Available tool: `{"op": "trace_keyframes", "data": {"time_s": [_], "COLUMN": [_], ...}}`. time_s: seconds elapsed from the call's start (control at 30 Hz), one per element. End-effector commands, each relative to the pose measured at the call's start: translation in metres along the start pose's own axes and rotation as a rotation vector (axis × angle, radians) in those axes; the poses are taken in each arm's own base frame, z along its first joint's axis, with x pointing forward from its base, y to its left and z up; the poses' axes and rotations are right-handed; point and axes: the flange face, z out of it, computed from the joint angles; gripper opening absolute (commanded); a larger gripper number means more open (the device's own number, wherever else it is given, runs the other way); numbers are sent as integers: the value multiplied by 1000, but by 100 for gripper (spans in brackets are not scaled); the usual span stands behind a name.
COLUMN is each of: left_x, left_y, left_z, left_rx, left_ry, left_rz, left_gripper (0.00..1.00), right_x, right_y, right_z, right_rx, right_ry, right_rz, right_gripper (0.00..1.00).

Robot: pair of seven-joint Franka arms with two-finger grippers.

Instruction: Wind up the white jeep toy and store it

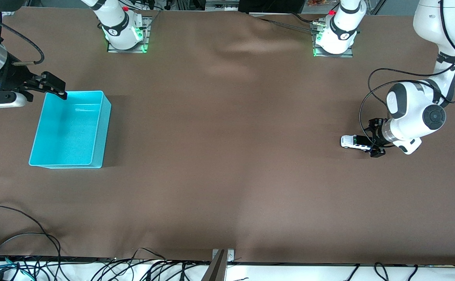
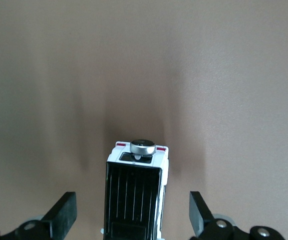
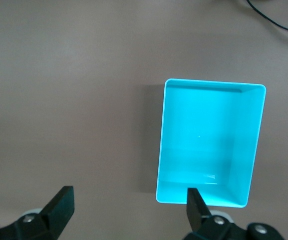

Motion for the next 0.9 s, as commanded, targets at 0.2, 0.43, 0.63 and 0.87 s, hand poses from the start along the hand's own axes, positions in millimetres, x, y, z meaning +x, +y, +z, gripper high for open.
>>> {"op": "trace_keyframes", "data": {"time_s": [0.2, 0.43, 0.63, 0.87], "left_x": [-14, -15, -16, -22], "left_y": [0, 0, 1, 5], "left_z": [11, 14, 10, -4], "left_rx": [11, 16, 12, -4], "left_ry": [-17, -16, -16, -11], "left_rz": [-3, -1, 1, -25], "left_gripper": [71, 48, 18, 16], "right_x": [-3, -3, -3, -3], "right_y": [-2, -3, -2, -3], "right_z": [-8, -9, -8, -9], "right_rx": [2, 4, 10, 12], "right_ry": [-2, 0, -2, 1], "right_rz": [3, 3, 4, 3], "right_gripper": [100, 100, 100, 100]}}
